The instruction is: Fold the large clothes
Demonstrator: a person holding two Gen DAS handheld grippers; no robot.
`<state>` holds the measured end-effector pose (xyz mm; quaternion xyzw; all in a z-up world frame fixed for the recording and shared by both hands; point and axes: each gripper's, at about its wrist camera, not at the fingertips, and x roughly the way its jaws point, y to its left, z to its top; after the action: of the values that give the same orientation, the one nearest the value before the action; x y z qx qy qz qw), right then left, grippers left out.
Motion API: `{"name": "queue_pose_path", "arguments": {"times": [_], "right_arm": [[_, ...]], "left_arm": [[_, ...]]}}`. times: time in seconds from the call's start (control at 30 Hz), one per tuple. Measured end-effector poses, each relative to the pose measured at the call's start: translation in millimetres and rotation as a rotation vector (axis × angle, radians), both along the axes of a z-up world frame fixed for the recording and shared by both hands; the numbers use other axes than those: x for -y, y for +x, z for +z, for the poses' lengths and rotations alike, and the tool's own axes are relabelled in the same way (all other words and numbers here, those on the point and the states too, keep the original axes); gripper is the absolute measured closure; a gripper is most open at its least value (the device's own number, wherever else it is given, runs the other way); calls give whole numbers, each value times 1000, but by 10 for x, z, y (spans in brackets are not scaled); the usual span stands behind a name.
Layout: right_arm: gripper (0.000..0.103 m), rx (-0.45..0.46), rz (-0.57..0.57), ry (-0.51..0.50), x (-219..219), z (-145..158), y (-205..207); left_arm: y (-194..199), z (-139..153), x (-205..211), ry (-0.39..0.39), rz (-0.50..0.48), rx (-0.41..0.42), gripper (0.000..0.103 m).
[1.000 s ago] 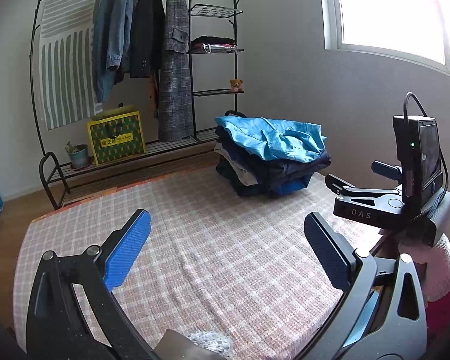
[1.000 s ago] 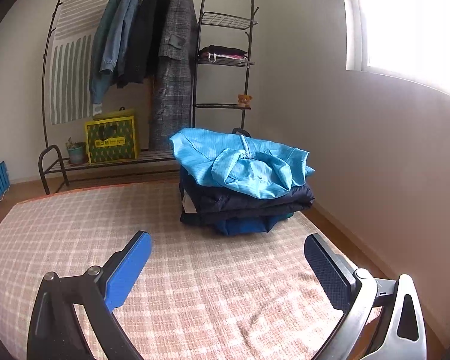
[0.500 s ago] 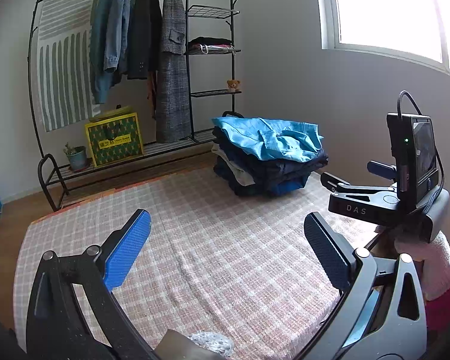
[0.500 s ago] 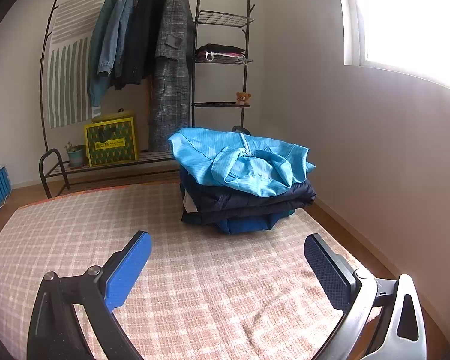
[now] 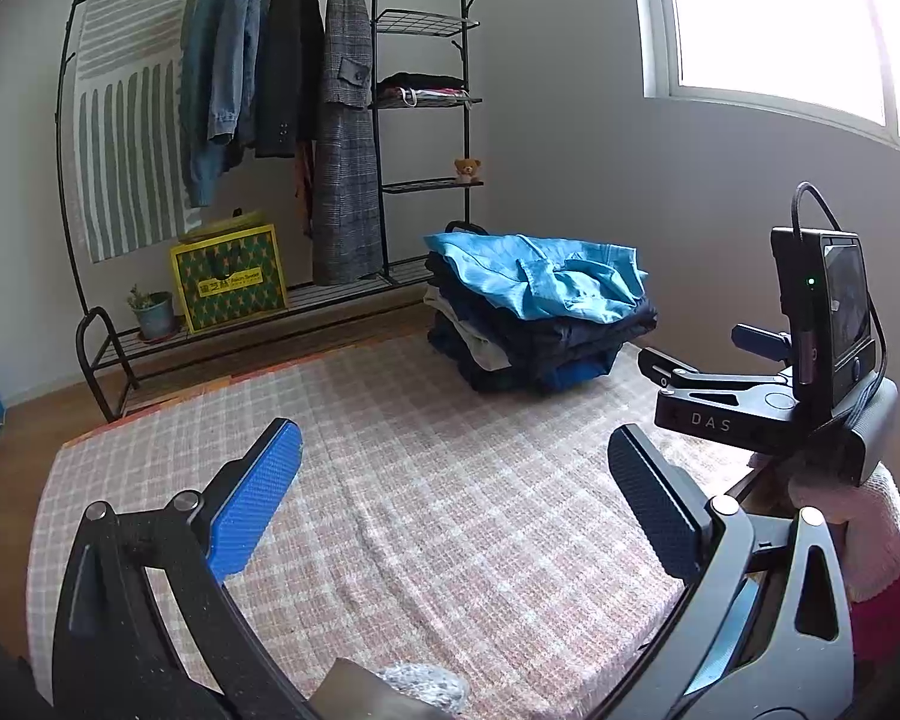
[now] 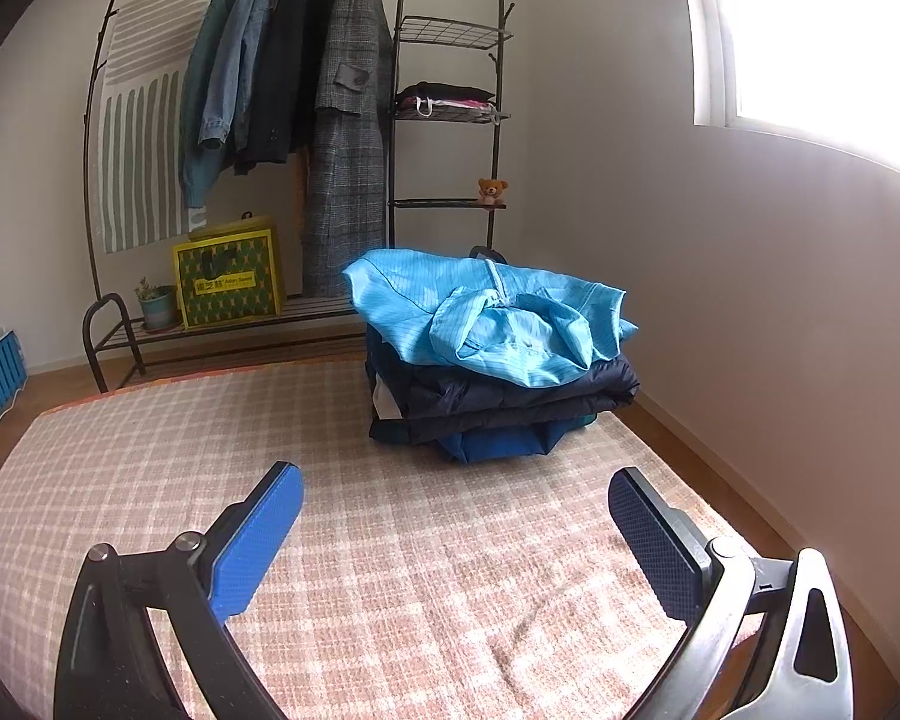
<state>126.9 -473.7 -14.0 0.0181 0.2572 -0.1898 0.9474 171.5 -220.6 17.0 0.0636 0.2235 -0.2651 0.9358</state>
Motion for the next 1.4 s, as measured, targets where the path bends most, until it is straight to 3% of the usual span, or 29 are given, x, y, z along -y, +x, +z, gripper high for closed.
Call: {"name": "queue_pose_path", "arguments": {"times": [1.4], "right_arm": [[0, -10, 10, -4, 2, -67, 46]], "left_arm": [[-23, -25, -137, 2, -8, 5, 0]]}}
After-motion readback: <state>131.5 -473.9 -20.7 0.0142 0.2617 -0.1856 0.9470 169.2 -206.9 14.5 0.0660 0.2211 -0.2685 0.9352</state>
